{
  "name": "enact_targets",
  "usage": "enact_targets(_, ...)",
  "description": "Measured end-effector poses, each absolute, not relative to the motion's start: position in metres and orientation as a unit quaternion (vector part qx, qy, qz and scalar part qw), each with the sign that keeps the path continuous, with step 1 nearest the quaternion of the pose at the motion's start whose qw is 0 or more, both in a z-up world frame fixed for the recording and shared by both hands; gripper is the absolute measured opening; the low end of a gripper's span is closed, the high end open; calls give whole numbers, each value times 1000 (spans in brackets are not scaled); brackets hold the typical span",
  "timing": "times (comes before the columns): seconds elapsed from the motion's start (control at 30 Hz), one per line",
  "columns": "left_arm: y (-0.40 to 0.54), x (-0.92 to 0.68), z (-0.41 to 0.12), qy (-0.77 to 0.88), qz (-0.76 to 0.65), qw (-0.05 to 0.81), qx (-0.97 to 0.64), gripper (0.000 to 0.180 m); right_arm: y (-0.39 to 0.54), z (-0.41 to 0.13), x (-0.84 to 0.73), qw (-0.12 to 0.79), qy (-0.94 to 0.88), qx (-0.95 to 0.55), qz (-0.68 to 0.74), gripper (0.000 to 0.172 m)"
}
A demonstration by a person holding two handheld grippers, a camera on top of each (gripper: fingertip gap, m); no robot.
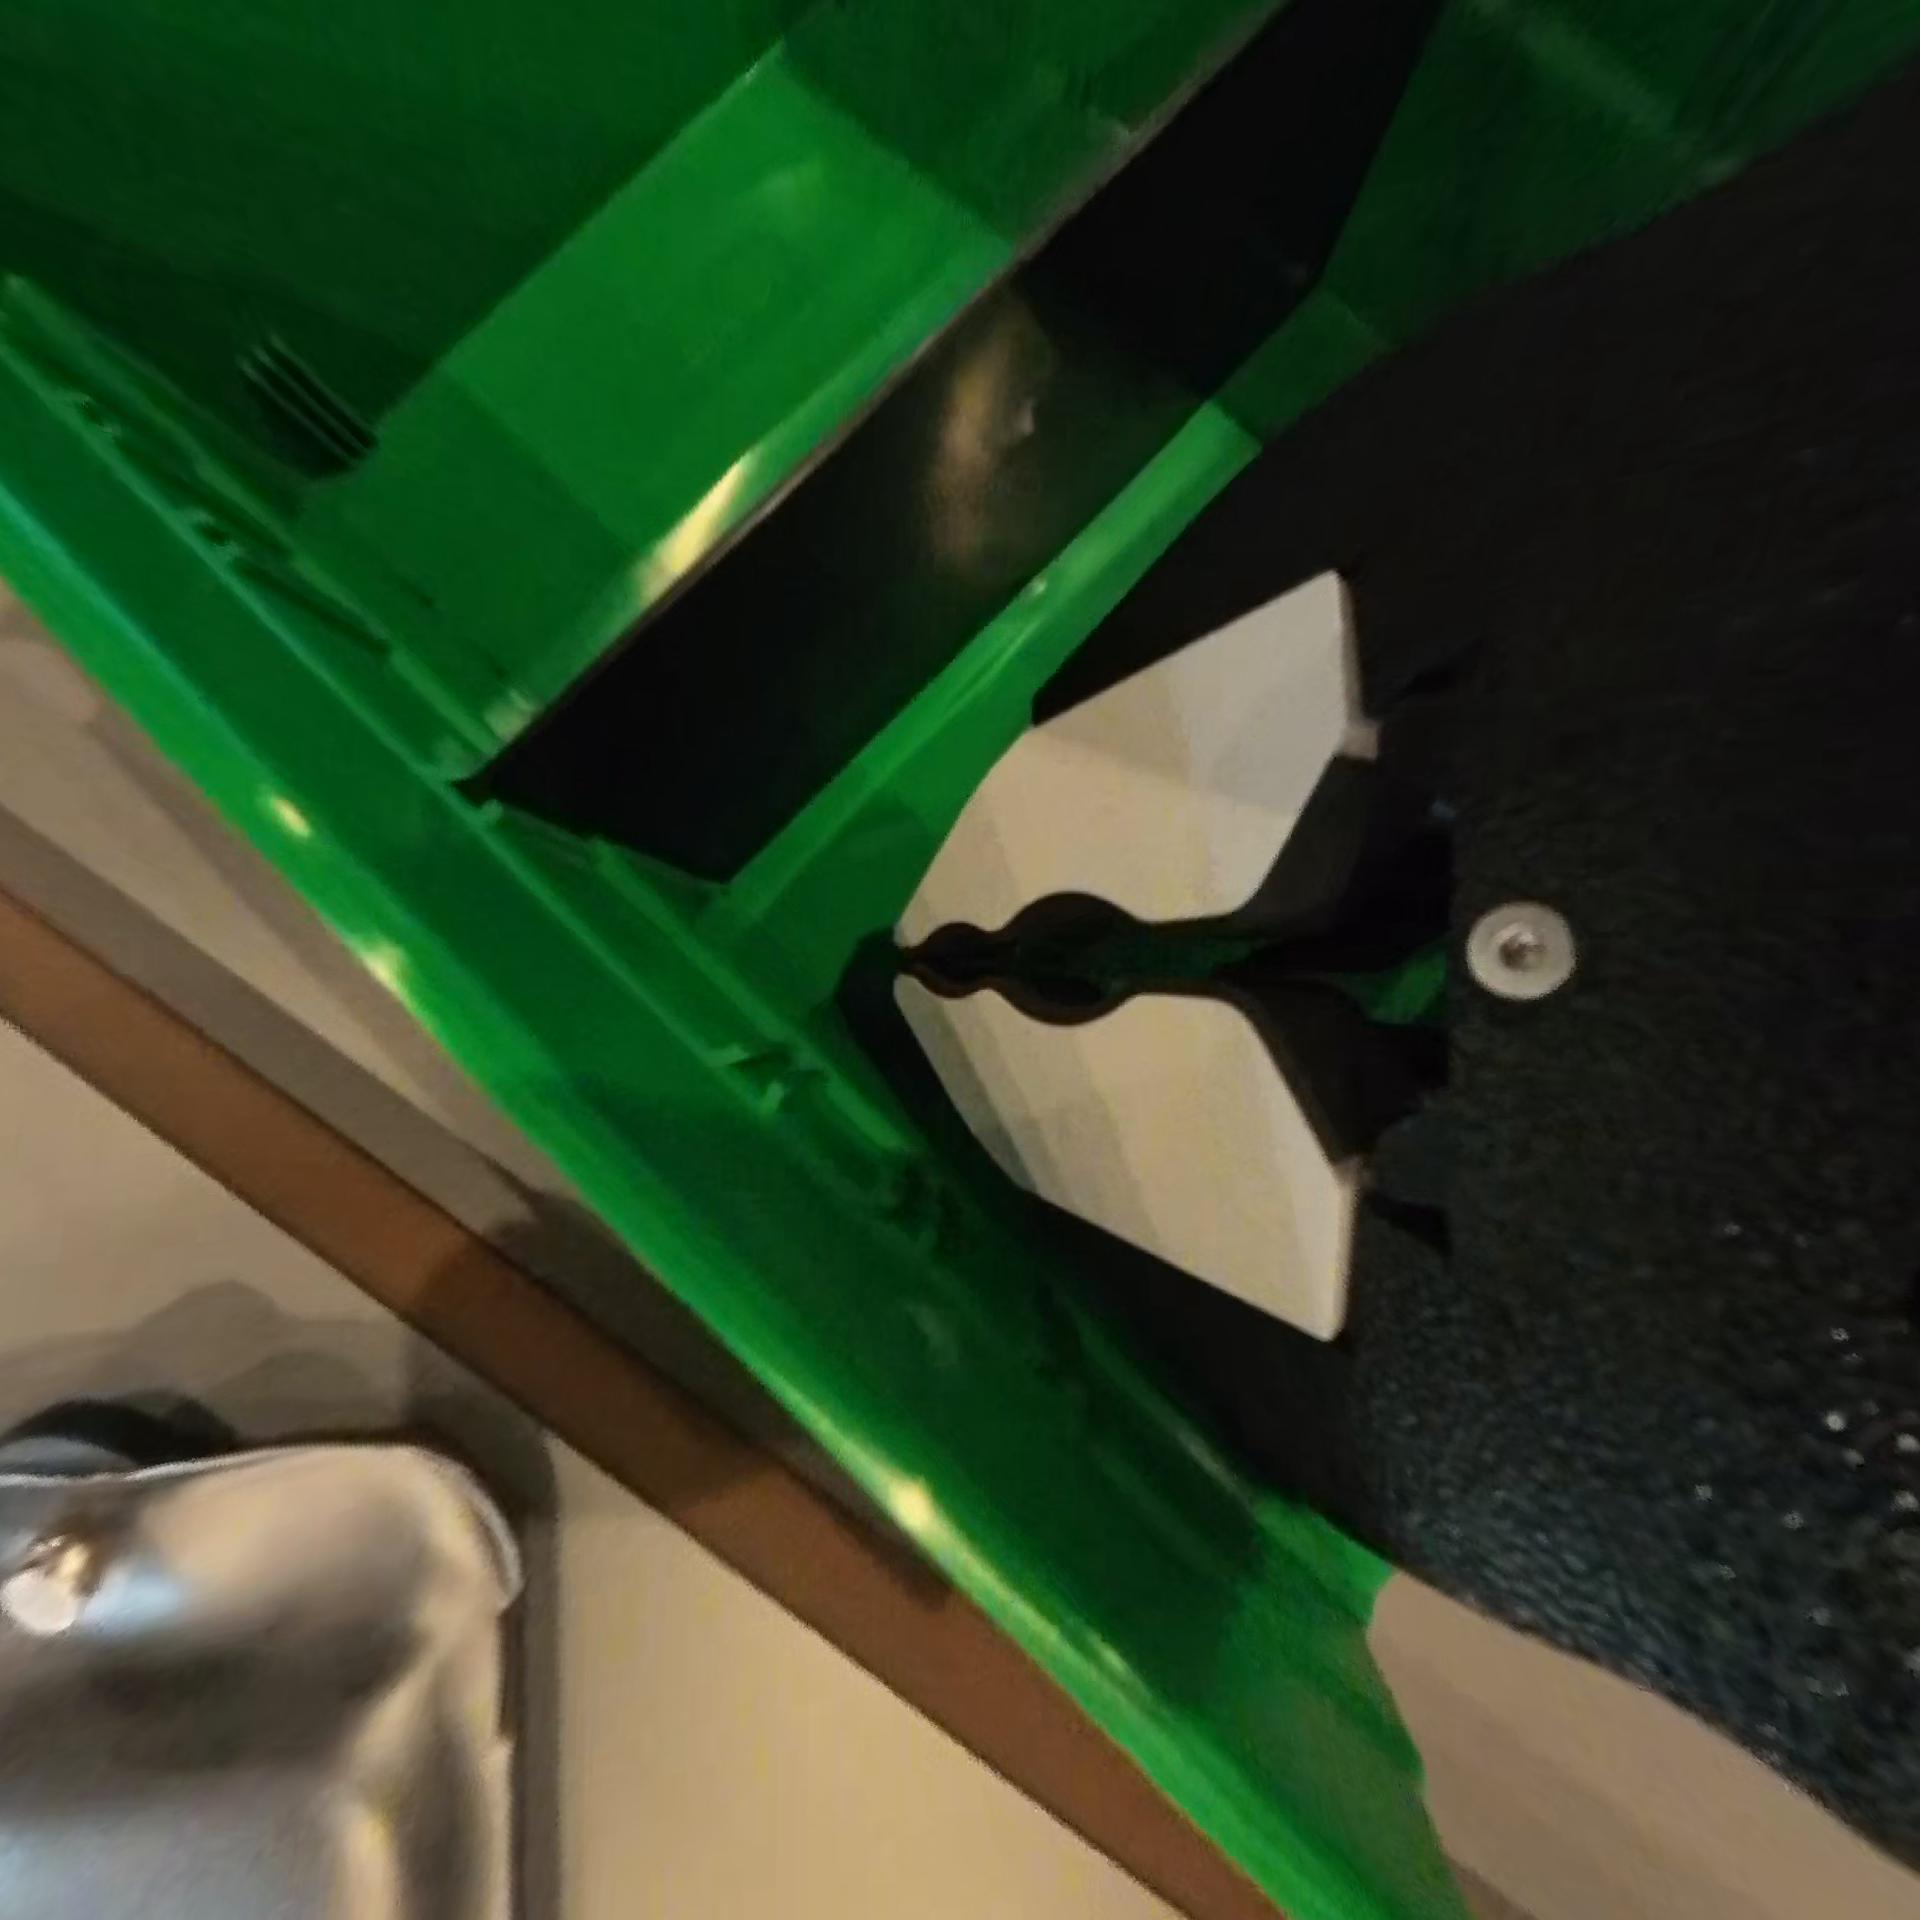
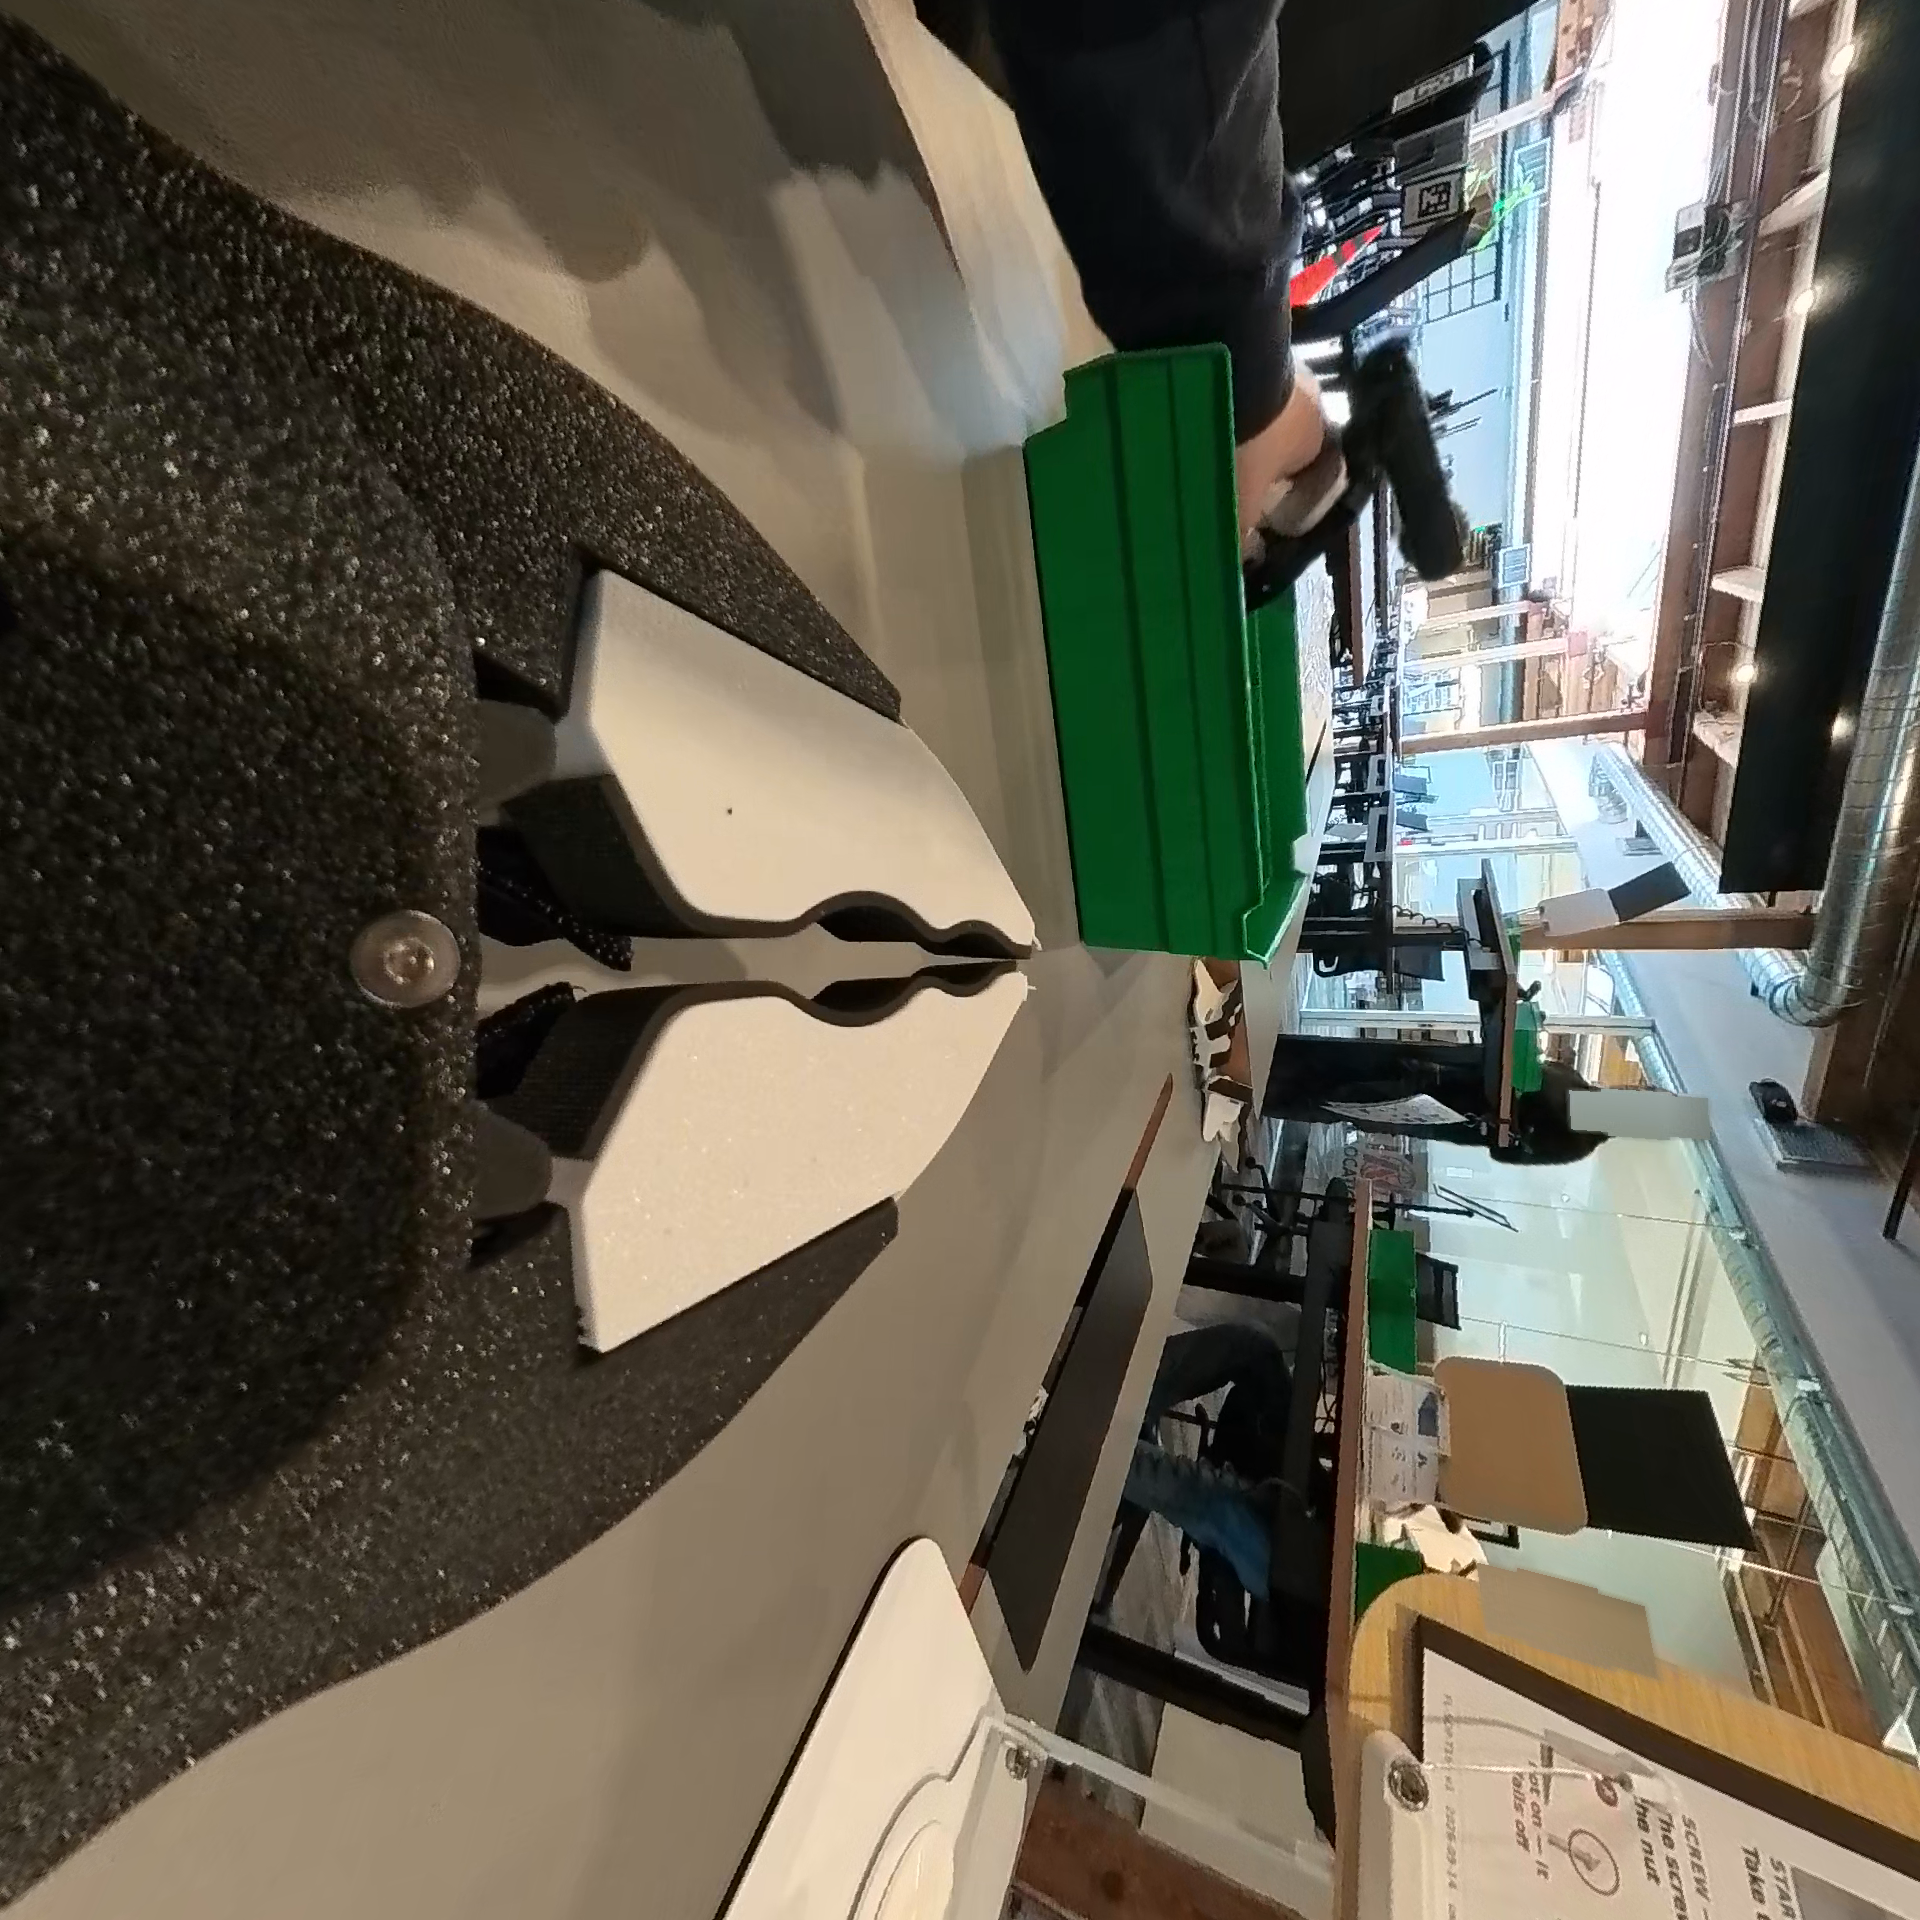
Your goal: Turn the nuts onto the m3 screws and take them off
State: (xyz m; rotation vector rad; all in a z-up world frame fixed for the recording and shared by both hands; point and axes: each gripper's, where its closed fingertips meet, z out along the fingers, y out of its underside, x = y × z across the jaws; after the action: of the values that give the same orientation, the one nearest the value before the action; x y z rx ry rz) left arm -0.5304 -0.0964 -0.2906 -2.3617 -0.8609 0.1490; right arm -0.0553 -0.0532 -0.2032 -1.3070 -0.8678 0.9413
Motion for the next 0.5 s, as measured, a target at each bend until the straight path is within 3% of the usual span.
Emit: enact_targets(0.5, -102, -544, -307, -266, 193, 194, -924, 0, -54, -203, -55, 609, -375, -567, 409, 0)
